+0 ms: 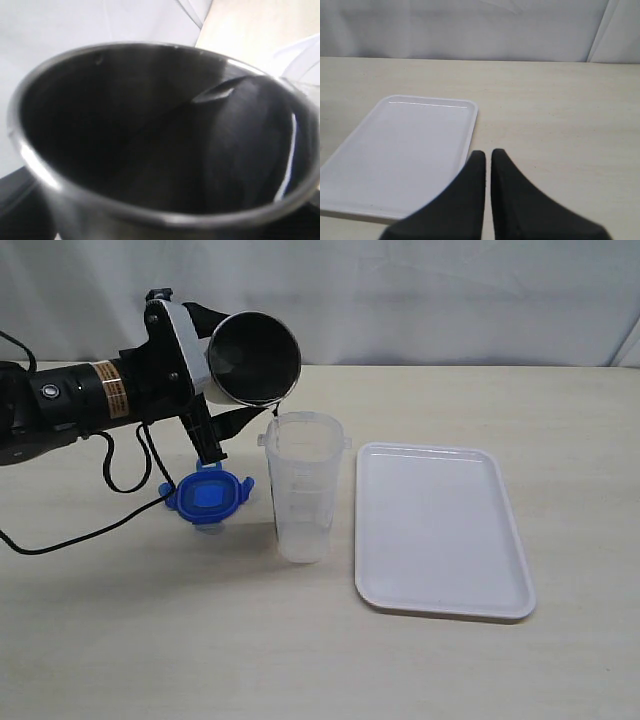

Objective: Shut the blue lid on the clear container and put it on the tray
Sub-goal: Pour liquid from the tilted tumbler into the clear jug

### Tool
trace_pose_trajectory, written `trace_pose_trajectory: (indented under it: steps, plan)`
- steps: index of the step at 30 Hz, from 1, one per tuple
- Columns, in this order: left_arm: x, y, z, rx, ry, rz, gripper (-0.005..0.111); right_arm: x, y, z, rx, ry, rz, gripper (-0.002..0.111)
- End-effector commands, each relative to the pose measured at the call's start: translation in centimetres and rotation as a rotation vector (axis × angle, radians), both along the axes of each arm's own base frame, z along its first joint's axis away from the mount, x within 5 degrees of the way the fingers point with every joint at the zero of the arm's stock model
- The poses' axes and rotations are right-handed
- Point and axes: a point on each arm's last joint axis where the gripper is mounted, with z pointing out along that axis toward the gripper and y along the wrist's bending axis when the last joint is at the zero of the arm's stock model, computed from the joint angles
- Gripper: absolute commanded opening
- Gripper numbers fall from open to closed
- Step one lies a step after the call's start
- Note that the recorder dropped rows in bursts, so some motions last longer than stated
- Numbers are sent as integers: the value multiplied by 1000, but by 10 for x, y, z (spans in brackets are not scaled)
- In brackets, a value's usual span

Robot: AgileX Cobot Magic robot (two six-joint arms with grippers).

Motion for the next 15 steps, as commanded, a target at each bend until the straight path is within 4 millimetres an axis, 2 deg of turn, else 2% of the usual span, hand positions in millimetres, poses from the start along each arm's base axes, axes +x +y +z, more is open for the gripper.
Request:
trace_pose_trajectory:
  steps: [1, 15]
  plan:
    - [2, -3, 19, -73, -72, -11, 0, 0, 0, -1, 9, -1, 0, 5]
    - [2, -3, 19, -58, -93, -15, 0, 0, 0, -1, 9, -1, 0, 5]
